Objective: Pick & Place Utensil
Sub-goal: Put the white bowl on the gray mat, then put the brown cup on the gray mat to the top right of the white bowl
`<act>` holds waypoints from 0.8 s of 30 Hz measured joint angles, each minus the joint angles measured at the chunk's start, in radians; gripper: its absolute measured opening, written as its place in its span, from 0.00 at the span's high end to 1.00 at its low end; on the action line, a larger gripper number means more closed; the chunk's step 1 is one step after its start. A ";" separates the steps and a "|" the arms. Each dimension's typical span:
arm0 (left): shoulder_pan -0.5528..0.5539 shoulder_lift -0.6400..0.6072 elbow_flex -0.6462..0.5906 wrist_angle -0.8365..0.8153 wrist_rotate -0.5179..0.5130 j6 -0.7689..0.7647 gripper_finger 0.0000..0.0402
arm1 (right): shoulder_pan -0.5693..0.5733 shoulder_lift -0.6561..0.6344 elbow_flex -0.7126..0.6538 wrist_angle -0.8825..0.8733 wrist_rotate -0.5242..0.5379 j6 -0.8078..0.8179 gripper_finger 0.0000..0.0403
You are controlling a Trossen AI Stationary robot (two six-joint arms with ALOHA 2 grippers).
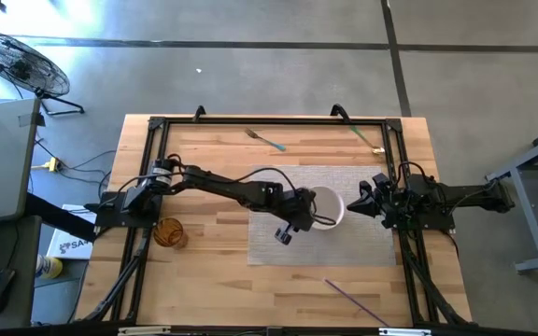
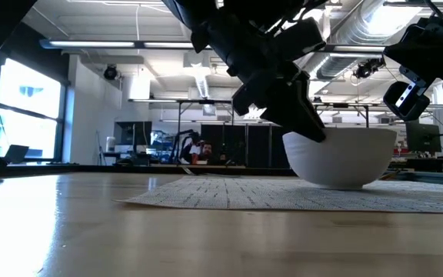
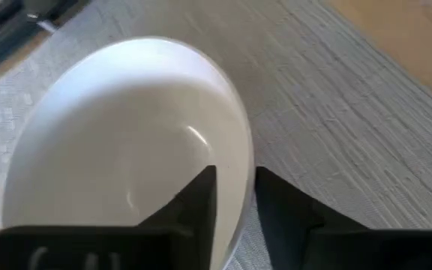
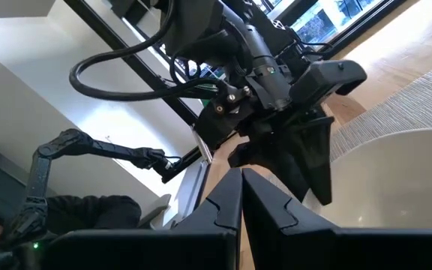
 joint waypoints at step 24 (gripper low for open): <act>-0.026 -0.245 0.001 -0.351 0.002 -0.258 0.67 | 0.000 0.011 0.000 -0.003 0.000 0.000 0.99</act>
